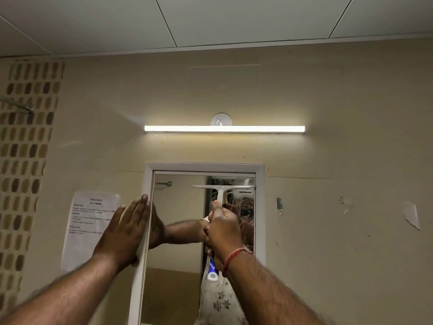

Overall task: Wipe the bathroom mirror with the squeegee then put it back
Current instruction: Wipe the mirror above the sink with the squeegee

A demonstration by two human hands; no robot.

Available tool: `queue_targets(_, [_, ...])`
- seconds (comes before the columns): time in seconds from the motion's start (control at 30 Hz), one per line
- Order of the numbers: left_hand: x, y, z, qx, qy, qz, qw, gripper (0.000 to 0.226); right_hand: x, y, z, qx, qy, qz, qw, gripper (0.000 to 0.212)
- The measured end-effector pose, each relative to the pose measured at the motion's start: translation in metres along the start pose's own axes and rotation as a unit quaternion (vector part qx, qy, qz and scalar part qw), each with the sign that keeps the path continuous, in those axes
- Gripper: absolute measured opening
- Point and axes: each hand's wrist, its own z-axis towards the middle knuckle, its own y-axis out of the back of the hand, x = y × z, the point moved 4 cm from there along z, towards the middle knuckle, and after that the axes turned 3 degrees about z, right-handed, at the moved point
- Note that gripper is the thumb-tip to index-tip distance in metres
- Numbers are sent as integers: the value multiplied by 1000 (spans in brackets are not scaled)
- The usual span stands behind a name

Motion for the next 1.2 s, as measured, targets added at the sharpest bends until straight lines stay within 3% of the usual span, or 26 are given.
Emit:
queue_targets(0.17, [-12,-22,-15,8,-47,-2,999,191,-15,5,-9,-27,1,-33,999,50])
queue_targets(0.7, [-32,-70,-68,58,-49,-80,994,201,-76,16,-50,-32,-33,-60,997,56])
queue_targets(1.2, [-60,-102,-121,79,-41,-99,991,187,-163,33,-103,-54,-60,-105,991,62])
